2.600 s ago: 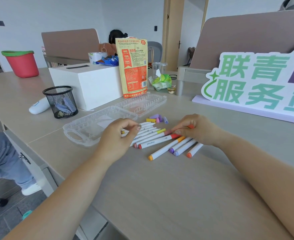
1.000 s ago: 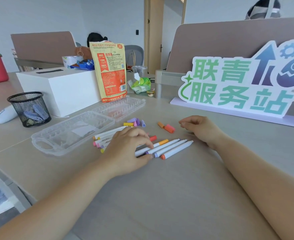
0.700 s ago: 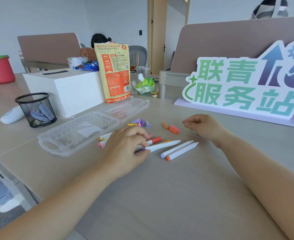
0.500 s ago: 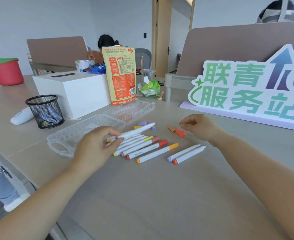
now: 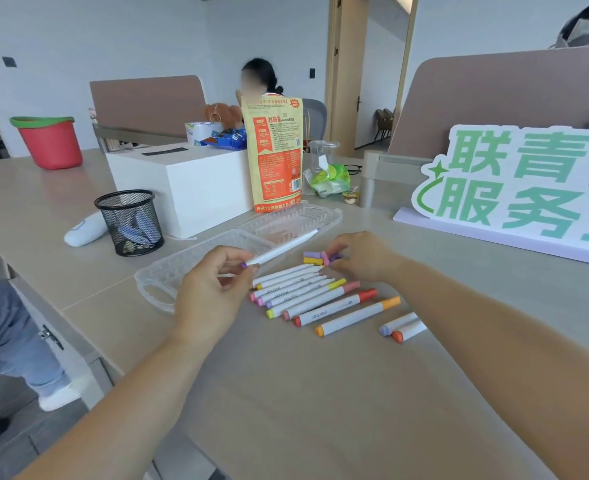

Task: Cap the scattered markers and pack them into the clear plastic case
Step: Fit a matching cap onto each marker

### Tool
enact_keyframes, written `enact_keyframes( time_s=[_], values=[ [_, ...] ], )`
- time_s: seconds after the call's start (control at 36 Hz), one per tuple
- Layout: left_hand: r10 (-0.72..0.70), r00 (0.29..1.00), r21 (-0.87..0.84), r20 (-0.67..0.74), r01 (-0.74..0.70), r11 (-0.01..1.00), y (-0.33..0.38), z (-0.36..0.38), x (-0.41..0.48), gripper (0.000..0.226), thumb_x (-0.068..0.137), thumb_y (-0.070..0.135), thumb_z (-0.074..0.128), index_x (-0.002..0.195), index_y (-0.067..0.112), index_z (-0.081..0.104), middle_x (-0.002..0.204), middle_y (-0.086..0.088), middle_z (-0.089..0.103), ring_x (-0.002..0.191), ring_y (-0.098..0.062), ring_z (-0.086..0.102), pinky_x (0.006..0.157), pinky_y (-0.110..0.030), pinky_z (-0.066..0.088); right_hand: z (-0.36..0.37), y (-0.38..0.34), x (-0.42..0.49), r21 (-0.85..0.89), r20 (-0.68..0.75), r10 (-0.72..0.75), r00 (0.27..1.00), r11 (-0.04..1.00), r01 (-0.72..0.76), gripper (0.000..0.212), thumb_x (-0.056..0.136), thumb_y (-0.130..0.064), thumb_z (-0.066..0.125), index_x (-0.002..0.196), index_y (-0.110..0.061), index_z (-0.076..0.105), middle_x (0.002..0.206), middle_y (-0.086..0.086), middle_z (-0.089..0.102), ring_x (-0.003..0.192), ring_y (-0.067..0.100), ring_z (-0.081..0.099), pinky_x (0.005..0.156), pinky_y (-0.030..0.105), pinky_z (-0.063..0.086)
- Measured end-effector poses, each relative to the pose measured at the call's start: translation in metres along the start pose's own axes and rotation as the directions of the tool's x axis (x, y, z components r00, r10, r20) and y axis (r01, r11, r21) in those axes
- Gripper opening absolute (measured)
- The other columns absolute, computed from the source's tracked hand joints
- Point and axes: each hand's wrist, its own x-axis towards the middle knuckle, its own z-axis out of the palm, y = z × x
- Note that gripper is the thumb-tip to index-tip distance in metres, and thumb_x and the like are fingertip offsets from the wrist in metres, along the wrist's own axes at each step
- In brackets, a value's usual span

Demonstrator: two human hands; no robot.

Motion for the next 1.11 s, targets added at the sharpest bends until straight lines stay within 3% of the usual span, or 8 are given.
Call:
enact_keyframes(
  time_s=[0.08,0.19,0.31,0.44,0.67,0.81,0.94,1.11],
  values=[
    [0.007,1.0,0.002,0.0,-0.007,1.0,0.0,0.0,0.0,0.019,0.082,0.015,0.071,0.084,0.032,0.064,0.083,0.013,0.068,0.076,0.002,0.06,0.075,-0.026,0.05,0.001,0.001,-0.001,0.02,-0.059,0.017,0.998,1.0,-0.016,0.002,0.085,-0.032,0.063,0.083,-0.033,0.063,0.101,-0.006,0.064,0.099,0.016,0.057,0.088,0.036,0.048],
    [0.012,1.0,0.003,0.01,-0.012,1.0,-0.001,0.001,0.0,0.02,0.082,0.014,0.07,0.083,0.033,0.064,0.084,0.014,0.068,0.078,-0.003,0.061,0.076,-0.027,0.05,-0.006,0.003,-0.009,0.209,-0.169,0.04,0.985,0.978,-0.004,0.021,0.092,-0.017,0.055,0.11,-0.016,0.066,0.11,0.001,0.064,0.102,0.017,0.058,0.084,0.026,0.044],
    [0.021,1.0,0.001,0.02,-0.021,1.0,0.0,0.001,-0.001,0.024,0.082,0.012,0.07,0.081,0.035,0.063,0.083,0.014,0.068,0.077,-0.003,0.061,0.074,-0.024,0.049,-0.019,0.001,-0.033,0.497,-0.237,0.118,0.964,0.868,0.016,0.015,0.093,-0.016,0.057,0.103,-0.019,0.066,0.089,-0.003,0.063,0.049,-0.006,0.052,0.045,0.006,0.034],
    [0.03,0.998,-0.017,0.06,-0.029,0.999,0.005,0.002,-0.004,0.025,0.082,0.009,0.07,0.082,0.033,0.063,0.082,0.013,0.067,0.075,-0.002,0.06,0.073,-0.021,0.048,-0.031,0.005,-0.068,0.797,-0.149,0.265,0.953,0.603,-0.043,0.004,0.085,-0.017,0.068,0.088,-0.015,0.069,0.086,0.01,0.069,0.073,0.015,0.061,0.067,0.028,0.043],
    [0.051,0.988,-0.091,0.143,-0.038,0.995,0.03,0.021,-0.006,0.018,0.083,0.01,0.07,0.083,0.027,0.065,0.086,0.009,0.069,0.076,-0.001,0.06,0.075,-0.021,0.048,-0.031,0.03,-0.108,0.661,-0.212,0.215,0.953,0.75,-0.023,0.021,0.083,-0.012,0.071,0.095,-0.028,0.065,0.097,-0.012,0.069,0.08,0.004,0.063,0.072,0.013,0.046],
    [0.063,0.979,-0.089,0.195,-0.046,0.995,0.038,0.038,-0.016,0.02,0.085,0.012,0.068,0.083,0.031,0.064,0.084,0.015,0.069,0.077,0.001,0.061,0.064,-0.011,0.047,-0.036,0.032,-0.118,0.708,-0.237,0.222,0.946,0.706,0.012,0.006,0.085,-0.013,0.069,0.09,-0.018,0.07,0.069,-0.007,0.07,0.049,-0.006,0.053,0.047,0.002,0.033],
    [0.095,0.978,-0.099,0.186,-0.078,0.992,0.038,0.033,-0.023,0.023,0.086,0.011,0.066,0.083,0.034,0.062,0.087,0.011,0.067,0.081,-0.006,0.061,0.052,-0.008,0.045,-0.036,0.031,-0.117,0.701,-0.256,0.177,0.95,0.71,0.057,0.012,0.086,-0.01,0.067,0.089,-0.021,0.07,0.071,-0.013,0.068,0.063,0.0,0.056,0.062,0.004,0.041],
    [0.117,0.967,-0.052,0.228,-0.108,0.993,0.033,0.033,-0.022,0.026,0.085,0.013,0.067,0.083,0.038,0.061,0.084,0.028,0.065,0.08,-0.001,0.061,0.075,-0.017,0.048,-0.033,0.032,-0.116,0.671,-0.232,0.126,0.964,0.739,0.065,0.011,0.086,-0.01,0.067,0.095,-0.015,0.069,0.085,-0.004,0.07,0.069,-0.003,0.06,0.068,0.007,0.044]
  ],
)
